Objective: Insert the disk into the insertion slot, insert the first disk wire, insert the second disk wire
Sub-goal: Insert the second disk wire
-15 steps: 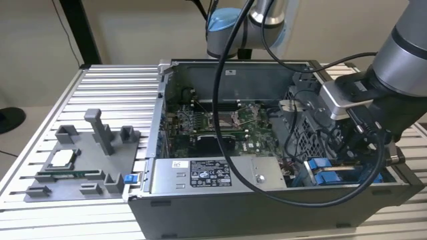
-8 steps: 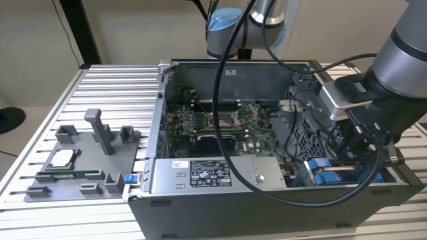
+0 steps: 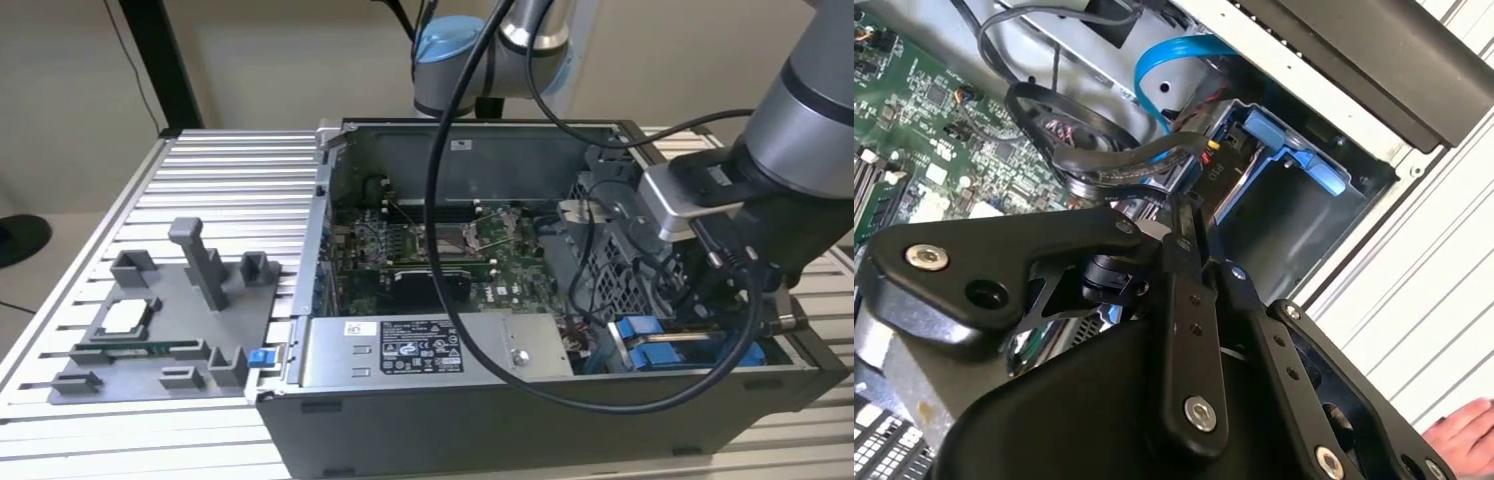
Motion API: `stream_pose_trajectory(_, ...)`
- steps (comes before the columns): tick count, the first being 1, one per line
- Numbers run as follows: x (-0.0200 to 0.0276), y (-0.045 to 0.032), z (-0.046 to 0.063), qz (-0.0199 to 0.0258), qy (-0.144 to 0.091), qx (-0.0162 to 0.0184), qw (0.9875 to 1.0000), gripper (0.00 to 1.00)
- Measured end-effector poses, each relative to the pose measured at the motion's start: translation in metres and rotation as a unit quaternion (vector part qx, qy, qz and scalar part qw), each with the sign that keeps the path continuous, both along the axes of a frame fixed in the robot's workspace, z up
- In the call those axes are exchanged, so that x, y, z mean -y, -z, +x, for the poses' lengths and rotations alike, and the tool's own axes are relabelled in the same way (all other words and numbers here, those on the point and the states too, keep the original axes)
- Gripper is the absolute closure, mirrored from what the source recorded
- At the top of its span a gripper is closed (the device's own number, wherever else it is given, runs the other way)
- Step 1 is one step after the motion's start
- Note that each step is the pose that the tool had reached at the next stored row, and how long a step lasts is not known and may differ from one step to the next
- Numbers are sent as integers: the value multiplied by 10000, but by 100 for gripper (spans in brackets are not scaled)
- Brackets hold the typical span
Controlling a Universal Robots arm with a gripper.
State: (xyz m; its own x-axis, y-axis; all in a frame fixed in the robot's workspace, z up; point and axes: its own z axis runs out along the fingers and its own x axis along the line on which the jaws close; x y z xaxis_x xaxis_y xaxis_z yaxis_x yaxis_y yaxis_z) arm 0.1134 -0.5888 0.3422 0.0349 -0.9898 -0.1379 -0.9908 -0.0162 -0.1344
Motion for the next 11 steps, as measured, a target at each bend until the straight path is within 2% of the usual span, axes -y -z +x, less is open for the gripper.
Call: stream_pose_trajectory(11,0,25,0,0,43,4,10000,100)
